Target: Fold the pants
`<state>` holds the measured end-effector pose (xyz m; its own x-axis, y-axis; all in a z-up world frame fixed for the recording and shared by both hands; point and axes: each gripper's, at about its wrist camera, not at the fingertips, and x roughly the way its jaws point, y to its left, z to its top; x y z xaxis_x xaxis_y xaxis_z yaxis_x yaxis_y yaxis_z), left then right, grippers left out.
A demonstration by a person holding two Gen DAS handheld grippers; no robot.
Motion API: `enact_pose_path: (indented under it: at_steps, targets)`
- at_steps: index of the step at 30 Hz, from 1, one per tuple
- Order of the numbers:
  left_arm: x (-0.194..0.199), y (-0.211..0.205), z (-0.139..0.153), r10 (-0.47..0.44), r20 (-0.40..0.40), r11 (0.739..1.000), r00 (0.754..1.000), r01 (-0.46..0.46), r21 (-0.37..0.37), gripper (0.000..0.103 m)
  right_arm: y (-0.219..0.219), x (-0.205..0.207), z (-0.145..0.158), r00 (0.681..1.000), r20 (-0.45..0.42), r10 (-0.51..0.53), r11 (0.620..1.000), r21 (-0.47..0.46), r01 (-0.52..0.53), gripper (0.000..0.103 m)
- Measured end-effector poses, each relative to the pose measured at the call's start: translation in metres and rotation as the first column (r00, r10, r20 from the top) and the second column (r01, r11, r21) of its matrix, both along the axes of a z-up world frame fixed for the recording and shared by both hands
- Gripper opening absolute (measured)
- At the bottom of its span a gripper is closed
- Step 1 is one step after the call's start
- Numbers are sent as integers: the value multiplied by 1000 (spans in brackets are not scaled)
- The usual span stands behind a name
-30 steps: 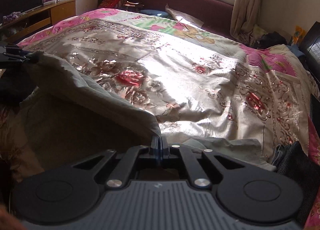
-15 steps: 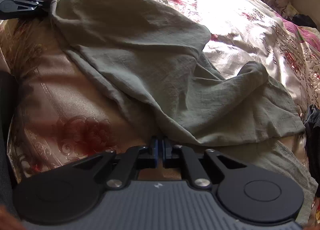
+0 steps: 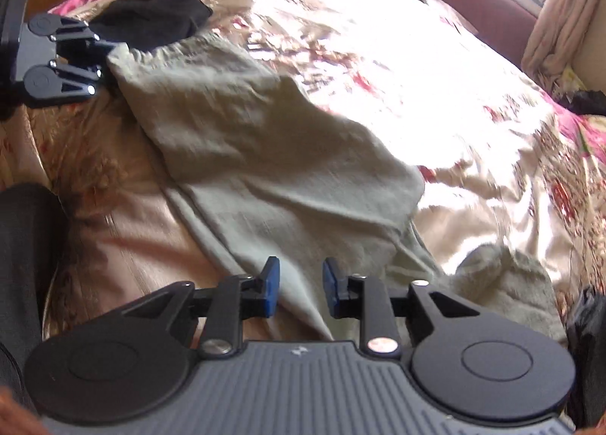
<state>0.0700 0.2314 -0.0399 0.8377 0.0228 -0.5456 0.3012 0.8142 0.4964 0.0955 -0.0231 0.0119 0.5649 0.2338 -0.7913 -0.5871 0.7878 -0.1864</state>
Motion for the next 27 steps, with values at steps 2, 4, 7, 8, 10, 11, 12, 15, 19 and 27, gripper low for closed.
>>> enact_pose_path:
  at_steps: [2,4,7,8,10,11,12,15,19,27]
  targets:
    - [-2,0,0,-18,8,1000,1000,18,17,48,28,32,8,997,48,67,997,42,-69,38]
    - [-3,-2,-3,-34,30,998,999,32,53,48,57,68,9,990,84,110,990,76,-116,48]
    - [-1,-5,-5,-47,80,995,996,40,89,48,103,126,-2,984,40,172,976,126,-176,55]
    - [0,-5,-5,-50,90,995,995,41,92,48,116,144,-9,981,14,192,972,137,-192,59]
    - [5,-4,-7,-59,105,994,993,49,100,48,142,174,-26,977,-24,212,970,131,-207,62]
    - [6,-3,-7,-62,108,994,992,51,100,49,153,187,-36,975,-45,217,971,113,-210,62]
    - [7,-1,-8,-65,115,994,991,53,100,50,162,198,-46,975,-63,214,973,96,-208,62]
    - [11,3,-7,-64,132,994,989,52,94,50,175,218,-69,962,-170,211,975,111,-194,24]
    - [16,10,-4,-38,158,998,987,31,50,50,165,220,-62,969,-145,200,975,127,-182,2]
    - [1,6,-22,-14,75,993,997,5,116,50,152,237,-66,994,-105,32,988,155,-16,10]
